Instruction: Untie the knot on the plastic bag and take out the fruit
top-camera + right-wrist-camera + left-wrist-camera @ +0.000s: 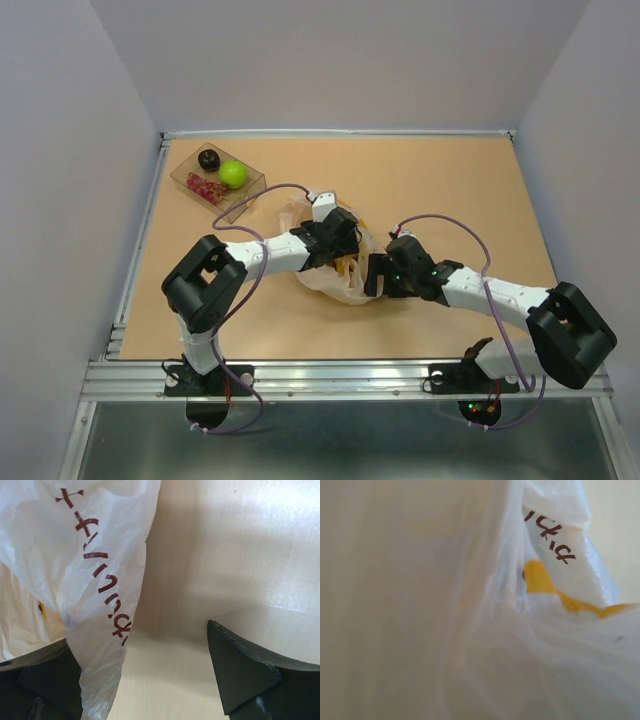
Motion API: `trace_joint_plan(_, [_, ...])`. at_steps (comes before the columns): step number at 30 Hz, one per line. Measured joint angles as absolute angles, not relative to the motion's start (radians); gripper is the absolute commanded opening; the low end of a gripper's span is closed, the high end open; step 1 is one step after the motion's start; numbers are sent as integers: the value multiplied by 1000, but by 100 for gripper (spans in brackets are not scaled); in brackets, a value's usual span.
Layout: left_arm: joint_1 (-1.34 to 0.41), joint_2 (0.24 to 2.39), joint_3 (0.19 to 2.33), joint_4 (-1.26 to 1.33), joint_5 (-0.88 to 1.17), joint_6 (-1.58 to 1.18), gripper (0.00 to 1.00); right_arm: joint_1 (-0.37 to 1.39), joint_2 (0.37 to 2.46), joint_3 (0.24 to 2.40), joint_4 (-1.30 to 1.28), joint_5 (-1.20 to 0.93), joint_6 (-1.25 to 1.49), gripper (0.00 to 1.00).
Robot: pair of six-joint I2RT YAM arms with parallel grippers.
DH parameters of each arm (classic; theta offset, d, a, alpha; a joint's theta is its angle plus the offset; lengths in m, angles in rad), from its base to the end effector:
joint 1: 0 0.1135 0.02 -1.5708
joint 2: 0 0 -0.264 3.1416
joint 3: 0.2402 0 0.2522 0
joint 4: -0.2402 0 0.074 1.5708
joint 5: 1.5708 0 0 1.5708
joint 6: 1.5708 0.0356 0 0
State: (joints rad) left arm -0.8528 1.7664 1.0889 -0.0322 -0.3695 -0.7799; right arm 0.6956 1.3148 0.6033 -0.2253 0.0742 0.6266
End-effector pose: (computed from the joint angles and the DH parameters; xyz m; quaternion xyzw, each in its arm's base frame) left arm 0.2604 -0.2786 0.1958 -0.0441 0.8955 -0.1846 0.4026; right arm 0.1880 0.1535 0.1662 -0.0212 0.9494 0.1634 0.2675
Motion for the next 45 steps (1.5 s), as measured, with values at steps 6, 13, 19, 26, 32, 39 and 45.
trace_joint_plan(6, [-855, 1856, 1141, -38, -324, -778, 55, 696, 1314, 603, -225, 75, 625, 90])
trace_joint_plan(13, [-856, 1829, 1138, -74, -310, -768, 22, 696, 1314, 603, -225, 76, 623, 90])
trace_joint_plan(19, [-856, 1640, 1122, -133, -338, -720, 22, 696, 1317, 603, -224, 83, 621, 90])
trace_joint_plan(26, [-813, 1366, 1108, -175, -297, -620, 22, 702, 1326, 608, -220, 98, 622, 90])
trace_joint_plan(32, [-639, 1252, 1108, -247, -234, -554, 22, 702, 1341, 620, -219, 109, 622, 90])
trace_joint_plan(39, [-402, 1121, 1053, -134, -239, -559, 23, 702, 1358, 636, -224, 117, 619, 90])
trace_joint_plan(45, [-150, 1279, 1074, -20, -241, -608, 28, 702, 1363, 644, -230, 115, 611, 90])
